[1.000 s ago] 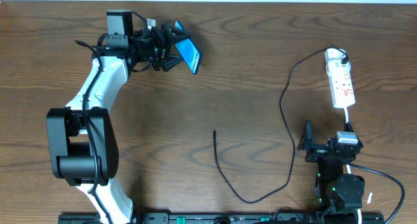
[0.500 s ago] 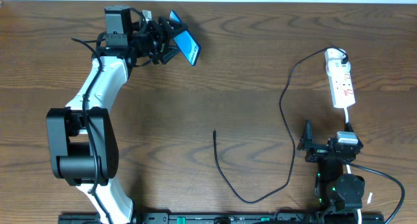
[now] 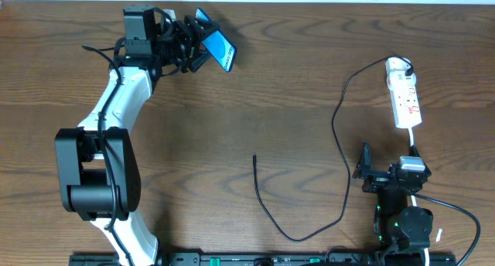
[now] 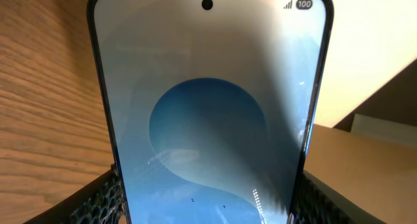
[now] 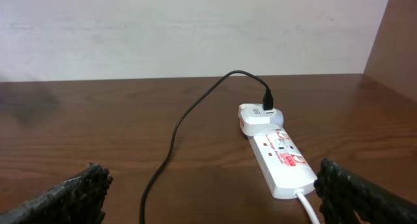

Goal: Plug charger to phone and switch on socket
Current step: 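Rotate the phone with the left gripper, turning its screen toward the right, then move the open right gripper from rest toward the phone's edge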

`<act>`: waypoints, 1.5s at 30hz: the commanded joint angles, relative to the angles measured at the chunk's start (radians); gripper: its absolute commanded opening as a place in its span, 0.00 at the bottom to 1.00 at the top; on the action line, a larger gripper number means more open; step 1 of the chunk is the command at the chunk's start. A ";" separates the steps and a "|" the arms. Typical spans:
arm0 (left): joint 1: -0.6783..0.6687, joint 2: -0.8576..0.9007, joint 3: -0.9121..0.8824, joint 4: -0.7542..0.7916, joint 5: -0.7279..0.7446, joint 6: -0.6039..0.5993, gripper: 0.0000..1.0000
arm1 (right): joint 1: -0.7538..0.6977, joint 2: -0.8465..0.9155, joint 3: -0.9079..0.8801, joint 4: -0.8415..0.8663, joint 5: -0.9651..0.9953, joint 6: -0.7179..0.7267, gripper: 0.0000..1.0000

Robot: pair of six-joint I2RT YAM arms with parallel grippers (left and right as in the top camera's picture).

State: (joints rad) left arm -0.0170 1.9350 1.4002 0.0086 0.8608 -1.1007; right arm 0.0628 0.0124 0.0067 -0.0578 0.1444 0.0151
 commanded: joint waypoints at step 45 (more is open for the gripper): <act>-0.002 -0.042 0.016 0.114 0.009 -0.114 0.07 | -0.003 0.247 0.224 0.175 -0.319 -0.061 0.99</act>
State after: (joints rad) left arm -0.0170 1.9350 1.4002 0.1116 0.8574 -1.2087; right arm 0.0628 0.1661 0.1623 0.1200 -0.1020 -0.0105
